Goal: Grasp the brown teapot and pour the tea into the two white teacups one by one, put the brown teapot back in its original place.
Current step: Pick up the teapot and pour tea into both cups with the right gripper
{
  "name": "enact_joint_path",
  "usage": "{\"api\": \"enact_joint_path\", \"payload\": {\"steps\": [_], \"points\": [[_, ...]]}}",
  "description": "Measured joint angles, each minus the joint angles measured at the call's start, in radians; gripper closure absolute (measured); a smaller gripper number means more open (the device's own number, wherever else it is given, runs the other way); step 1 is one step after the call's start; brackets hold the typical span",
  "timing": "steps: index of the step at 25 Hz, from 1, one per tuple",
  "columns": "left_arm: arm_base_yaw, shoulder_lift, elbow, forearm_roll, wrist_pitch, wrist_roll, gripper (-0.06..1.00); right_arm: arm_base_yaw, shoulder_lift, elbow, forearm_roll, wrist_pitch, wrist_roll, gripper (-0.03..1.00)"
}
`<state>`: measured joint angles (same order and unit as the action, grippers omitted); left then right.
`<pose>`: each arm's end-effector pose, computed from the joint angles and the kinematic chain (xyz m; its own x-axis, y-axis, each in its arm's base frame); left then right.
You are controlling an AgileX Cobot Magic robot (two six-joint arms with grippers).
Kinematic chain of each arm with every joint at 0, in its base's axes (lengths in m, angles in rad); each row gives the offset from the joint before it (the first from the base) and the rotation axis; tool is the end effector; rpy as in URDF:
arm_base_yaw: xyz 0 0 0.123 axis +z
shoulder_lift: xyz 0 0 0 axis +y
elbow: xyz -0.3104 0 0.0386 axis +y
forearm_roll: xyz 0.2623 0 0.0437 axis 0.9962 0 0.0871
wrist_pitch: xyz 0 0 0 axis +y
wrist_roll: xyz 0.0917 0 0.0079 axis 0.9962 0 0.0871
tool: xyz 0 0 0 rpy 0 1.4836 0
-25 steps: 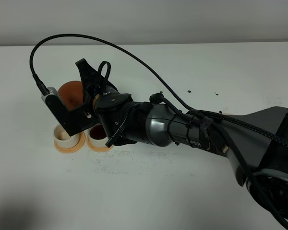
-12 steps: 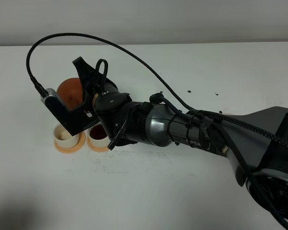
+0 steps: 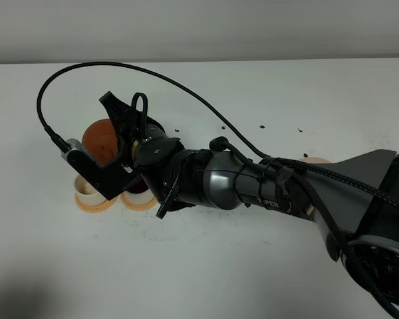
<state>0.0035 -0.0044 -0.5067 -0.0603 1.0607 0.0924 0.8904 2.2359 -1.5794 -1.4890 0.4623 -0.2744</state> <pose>-0.0209 -0.0049 0.2856 -0.4418 0.0613 -0.8950 0.0715 0.9969 0.0329 0.3615 0.3814 0.1707 0.5249 -0.7515 0.3996 -0.2693 -0.5920 -0.7596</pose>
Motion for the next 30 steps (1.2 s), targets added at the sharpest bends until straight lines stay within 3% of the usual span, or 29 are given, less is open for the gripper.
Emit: {"api": "enact_joint_path", "payload": {"steps": [30], "points": [[0.000,0.000,0.000,0.000,0.000,0.000,0.36,0.005,0.000,0.002,-0.175,0.003,0.000,0.85]]}}
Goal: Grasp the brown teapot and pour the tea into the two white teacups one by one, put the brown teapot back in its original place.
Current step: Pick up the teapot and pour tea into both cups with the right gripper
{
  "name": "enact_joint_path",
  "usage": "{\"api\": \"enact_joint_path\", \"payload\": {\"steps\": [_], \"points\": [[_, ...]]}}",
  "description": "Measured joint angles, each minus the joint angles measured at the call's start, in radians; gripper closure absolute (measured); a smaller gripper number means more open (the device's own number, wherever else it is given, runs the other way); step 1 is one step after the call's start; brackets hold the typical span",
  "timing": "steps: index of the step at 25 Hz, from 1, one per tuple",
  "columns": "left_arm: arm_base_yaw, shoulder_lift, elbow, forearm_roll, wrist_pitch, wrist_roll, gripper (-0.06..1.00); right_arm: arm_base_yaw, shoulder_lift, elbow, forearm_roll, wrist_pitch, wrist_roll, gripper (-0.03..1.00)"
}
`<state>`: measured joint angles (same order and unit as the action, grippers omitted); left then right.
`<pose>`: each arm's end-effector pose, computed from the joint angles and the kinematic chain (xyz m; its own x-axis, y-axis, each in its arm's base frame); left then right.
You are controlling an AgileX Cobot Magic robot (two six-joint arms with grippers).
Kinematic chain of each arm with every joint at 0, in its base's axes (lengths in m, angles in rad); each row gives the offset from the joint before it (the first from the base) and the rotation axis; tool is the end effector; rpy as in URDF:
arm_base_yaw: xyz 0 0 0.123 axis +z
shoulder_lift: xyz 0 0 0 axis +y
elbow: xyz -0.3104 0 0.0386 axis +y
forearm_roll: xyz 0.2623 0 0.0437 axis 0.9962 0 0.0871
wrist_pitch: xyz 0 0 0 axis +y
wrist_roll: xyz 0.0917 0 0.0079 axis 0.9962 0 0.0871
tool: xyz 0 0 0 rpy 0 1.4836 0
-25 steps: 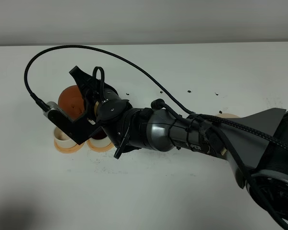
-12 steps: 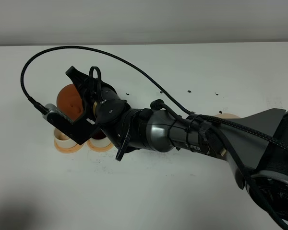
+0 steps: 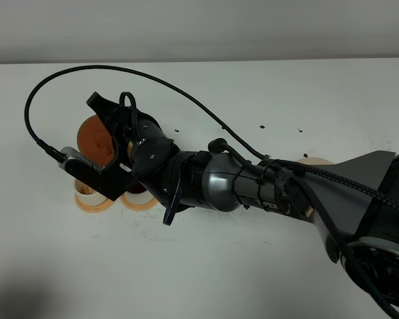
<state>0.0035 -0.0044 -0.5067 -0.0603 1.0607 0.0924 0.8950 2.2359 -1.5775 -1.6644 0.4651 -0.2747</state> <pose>-0.0209 -0.0049 0.2856 -0.4418 0.0613 -0.8950 0.0715 0.9969 0.0329 0.3620 0.3857 0.1763 0.5398 -0.6554 0.5282 -0.1219 -0.6818 -0.7213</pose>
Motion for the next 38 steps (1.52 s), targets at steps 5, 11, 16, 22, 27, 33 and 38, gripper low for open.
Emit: {"api": "enact_joint_path", "payload": {"steps": [5,11,16,22,27,33,38], "points": [[0.000,0.000,0.000,0.000,0.000,0.000,0.36,0.000,0.000,0.002,-0.014,0.000,-0.001,0.85],[0.000,0.000,0.000,0.000,0.000,0.000,0.36,0.000,0.000,0.003,-0.043,0.000,-0.002,0.85],[0.000,0.000,0.000,0.000,0.000,0.000,0.36,0.000,0.012,0.003,-0.050,0.003,-0.002,0.85],[0.000,0.000,0.000,0.000,0.000,0.000,0.36,0.000,0.023,0.006,-0.058,0.006,-0.002,0.85],[0.000,0.000,0.000,0.000,0.000,0.000,0.36,0.000,0.023,0.006,-0.061,0.007,-0.007,0.85],[0.000,0.000,0.000,0.000,0.000,0.000,0.36,0.000,0.025,0.006,-0.062,0.018,-0.040,0.85],[0.000,0.000,0.000,0.000,0.000,-0.001,0.36,0.000,0.026,0.006,-0.062,0.023,-0.048,0.85]]}}
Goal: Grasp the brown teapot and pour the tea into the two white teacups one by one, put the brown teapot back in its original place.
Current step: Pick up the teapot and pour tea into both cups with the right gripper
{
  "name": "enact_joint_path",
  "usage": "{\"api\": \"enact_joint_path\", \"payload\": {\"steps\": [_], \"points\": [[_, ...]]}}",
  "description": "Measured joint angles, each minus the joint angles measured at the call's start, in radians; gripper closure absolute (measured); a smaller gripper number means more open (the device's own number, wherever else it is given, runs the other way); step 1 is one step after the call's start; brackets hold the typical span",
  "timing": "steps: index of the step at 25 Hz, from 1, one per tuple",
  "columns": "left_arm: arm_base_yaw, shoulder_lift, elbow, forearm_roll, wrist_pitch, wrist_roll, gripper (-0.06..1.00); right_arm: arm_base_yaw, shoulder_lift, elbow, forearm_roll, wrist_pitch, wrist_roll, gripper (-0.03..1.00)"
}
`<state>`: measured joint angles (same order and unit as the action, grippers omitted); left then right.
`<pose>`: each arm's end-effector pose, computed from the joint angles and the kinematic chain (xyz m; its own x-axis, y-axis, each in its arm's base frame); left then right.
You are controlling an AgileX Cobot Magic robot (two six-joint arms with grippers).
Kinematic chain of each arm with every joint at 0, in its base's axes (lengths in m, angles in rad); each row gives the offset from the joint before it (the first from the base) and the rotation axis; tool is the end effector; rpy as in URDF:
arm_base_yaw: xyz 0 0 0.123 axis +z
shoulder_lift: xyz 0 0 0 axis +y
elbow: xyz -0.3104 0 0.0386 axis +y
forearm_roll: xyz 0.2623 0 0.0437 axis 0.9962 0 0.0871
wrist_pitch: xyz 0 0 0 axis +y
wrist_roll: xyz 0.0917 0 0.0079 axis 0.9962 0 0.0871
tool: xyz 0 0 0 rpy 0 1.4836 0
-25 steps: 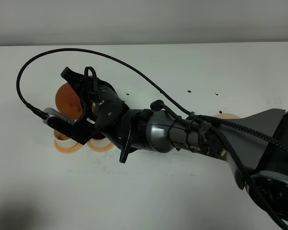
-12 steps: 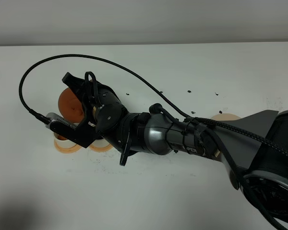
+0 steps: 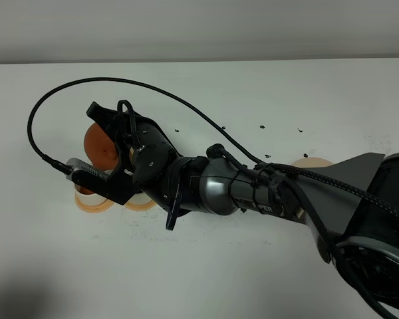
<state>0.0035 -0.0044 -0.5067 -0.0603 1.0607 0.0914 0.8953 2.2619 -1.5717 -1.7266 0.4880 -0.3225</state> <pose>-0.0209 -0.0049 0.2856 -0.4419 0.0603 -0.8951 0.0711 0.9970 0.0320 0.3637 0.3856 0.1637 0.5356 -0.5765 0.6171 -0.0627 -0.7559 -0.6517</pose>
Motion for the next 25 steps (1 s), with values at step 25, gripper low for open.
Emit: {"api": "enact_joint_path", "payload": {"steps": [25], "points": [[0.000,0.000,0.000,0.000,0.000,0.001,0.36,0.021,0.000,0.000,0.000,0.010,-0.038,0.85]]}}
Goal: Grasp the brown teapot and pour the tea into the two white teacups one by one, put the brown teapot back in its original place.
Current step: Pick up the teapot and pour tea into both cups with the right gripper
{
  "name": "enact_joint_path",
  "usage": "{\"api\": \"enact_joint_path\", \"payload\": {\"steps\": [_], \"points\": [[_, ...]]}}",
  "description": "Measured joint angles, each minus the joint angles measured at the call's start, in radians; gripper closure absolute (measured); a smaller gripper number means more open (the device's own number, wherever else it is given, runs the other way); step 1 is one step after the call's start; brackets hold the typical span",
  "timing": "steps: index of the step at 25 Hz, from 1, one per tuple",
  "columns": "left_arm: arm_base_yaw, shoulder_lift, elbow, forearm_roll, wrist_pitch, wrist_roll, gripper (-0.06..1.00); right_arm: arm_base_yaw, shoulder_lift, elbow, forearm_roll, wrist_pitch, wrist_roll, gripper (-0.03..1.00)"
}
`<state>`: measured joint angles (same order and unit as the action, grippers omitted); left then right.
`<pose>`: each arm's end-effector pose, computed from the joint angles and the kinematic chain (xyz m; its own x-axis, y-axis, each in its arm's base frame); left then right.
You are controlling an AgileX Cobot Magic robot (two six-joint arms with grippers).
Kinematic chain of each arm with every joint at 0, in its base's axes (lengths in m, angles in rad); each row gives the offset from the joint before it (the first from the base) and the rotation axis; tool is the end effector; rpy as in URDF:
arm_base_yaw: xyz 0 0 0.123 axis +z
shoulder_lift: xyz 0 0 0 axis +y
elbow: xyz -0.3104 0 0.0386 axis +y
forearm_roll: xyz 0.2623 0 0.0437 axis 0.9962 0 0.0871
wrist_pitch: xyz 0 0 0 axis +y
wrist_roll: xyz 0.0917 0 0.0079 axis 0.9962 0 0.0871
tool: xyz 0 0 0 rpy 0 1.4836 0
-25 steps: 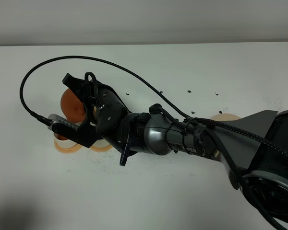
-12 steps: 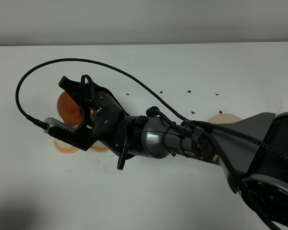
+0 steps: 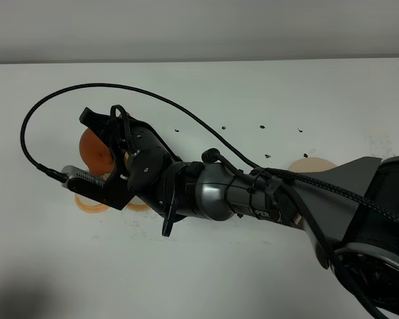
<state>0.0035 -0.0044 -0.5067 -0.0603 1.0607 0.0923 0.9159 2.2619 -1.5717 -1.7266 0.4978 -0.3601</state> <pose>-0.0209 -0.0049 0.2856 -0.4418 0.0612 -0.8950 0.0715 0.9969 0.0328 0.3562 0.3923 0.1641 0.5410 -0.5394 0.6452 -0.0294 -0.7789 -0.6265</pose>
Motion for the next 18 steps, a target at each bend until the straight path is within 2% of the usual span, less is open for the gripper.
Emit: {"api": "enact_joint_path", "payload": {"steps": [18], "points": [[0.000,0.000,0.000,0.000,0.000,0.000,0.36,0.000,-0.001,0.000,0.000,0.026,-0.018,0.85]]}}
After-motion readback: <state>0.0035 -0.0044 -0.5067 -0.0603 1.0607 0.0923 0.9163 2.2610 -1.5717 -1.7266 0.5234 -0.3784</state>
